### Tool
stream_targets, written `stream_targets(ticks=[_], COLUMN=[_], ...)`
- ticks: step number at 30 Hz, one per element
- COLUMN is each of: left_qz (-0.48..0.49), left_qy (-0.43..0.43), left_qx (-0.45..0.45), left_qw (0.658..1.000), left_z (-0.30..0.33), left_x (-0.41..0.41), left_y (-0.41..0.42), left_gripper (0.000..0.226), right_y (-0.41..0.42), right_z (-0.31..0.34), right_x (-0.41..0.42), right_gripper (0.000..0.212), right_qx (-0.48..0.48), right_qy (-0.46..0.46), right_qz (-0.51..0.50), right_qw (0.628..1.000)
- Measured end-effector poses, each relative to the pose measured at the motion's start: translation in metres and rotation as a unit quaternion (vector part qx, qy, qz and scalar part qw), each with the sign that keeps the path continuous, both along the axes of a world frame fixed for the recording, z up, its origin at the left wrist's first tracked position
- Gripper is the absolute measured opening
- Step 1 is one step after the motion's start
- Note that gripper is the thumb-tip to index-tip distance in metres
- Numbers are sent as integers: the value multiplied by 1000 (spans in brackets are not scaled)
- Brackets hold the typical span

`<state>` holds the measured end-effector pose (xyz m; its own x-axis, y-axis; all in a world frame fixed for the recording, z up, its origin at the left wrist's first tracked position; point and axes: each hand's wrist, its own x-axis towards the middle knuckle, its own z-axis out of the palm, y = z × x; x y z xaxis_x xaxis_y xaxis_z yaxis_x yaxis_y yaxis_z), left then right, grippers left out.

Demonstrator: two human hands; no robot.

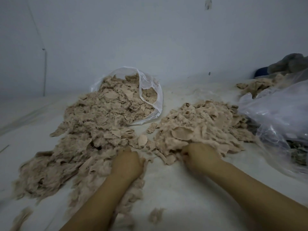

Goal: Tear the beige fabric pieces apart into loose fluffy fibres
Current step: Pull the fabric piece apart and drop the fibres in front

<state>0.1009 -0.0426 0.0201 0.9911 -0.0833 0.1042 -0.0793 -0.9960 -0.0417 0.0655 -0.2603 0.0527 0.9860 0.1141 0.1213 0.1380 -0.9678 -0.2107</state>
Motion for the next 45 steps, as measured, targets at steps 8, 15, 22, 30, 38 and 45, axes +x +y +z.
stream_targets(ticks=[8,15,22,30,38,45], left_qz=[-149,-32,-44,-59,-29,-78], left_qy=[-1,-105,-127,-129,-1,82], left_qx=[-19,-42,-159,-477,-768,-701], left_qw=[989,993,978,867,639,705], left_z=[-7,-16,-18,1,39,37], left_x=[0,-3,-4,-6,-37,-47], left_y=[0,5,8,17,6,-35], left_gripper=[46,34,30,18,17,17], right_y=[33,60,87,44,14,0], right_z=[-4,15,-3,-4,0,-3], right_x=[27,54,71,22,-15,-27], right_gripper=[27,25,19,14,22,18], right_qx=[97,88,17,547,672,636], right_qy=[67,-86,72,194,217,-22], right_qz=[6,3,111,35,-44,-105], right_qw=[993,992,991,814,706,765])
